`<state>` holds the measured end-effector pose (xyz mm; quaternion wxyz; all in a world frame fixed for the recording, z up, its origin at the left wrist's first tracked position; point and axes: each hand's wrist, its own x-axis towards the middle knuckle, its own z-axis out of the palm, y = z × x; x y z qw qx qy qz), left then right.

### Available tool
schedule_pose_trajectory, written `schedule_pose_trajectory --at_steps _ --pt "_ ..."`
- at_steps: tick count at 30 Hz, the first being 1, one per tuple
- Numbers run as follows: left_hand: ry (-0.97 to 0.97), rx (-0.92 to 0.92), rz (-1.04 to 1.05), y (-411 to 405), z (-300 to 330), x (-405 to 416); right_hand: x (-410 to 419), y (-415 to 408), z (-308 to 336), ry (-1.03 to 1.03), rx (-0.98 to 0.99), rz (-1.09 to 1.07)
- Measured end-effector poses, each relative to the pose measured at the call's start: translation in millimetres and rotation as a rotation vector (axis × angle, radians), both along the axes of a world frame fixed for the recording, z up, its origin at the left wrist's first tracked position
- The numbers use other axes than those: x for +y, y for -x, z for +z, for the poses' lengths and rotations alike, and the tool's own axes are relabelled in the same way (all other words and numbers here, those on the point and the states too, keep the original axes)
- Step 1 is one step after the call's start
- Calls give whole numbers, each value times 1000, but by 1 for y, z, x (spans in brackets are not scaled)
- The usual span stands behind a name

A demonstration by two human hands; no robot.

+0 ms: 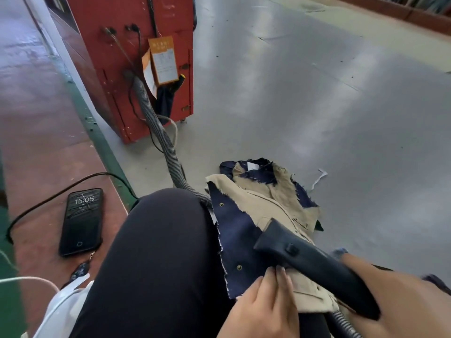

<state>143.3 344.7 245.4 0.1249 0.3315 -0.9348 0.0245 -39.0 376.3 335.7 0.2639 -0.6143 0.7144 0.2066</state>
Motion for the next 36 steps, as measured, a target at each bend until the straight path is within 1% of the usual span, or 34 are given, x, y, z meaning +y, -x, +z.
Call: schedule_pose_trajectory --at_steps 1,2,3,5,7,8,11,15,17,19,21,23,25,26,28,29,30,31,32,34,36 --pt "18 -3 -13 0 -2 0 2 -13 10 52 104 59" --pt "9 -21 -34 0 -3 0 -4 -21 13 86 116 -79" --pt "-11 -28 -46 1 -1 2 -7 -30 17 193 170 -92" --pt "-86 -31 -58 2 2 3 -22 -44 23 334 251 -77" --pt "-90 -4 -90 3 -1 3 -41 -48 18 440 211 -82" --pt "-108 11 -94 2 -1 1 -55 -53 17 447 192 -66" --pt "-64 32 -57 3 -2 1 -98 -56 7 502 140 -80" --pt "5 31 -77 -1 -2 -3 -122 -35 4 597 92 -204" --pt "50 20 -121 -3 -3 -5 -111 -14 16 612 -13 -294" --pt "19 27 -149 1 -2 -6 -82 4 30 608 -65 -347" --pt "-38 13 -180 11 0 -5 -46 16 39 595 -55 -380" --pt "-15 -17 -199 23 -1 1 -12 24 39 587 -34 -407" --pt "-20 -45 -220 32 -1 7 17 35 28 573 -72 -450" --pt "-23 -27 -253 34 -2 7 29 43 21 571 -72 -462" --pt "-47 -20 -277 33 -7 7 48 45 10 503 -71 -443" --pt "-67 -12 -238 29 -7 6 53 39 5 459 -59 -411" --pt "-45 19 -189 25 -7 6 54 29 5 451 -55 -381" --pt "-10 50 -154 22 -8 8 53 22 4 479 -42 -364" --pt "6 48 -128 20 -8 8 50 14 4 489 -10 -346" --pt "-26 111 -114 19 -6 9 38 1 6 466 58 -314" --pt "-26 105 -142 21 -8 9 20 -9 11 382 127 -288"
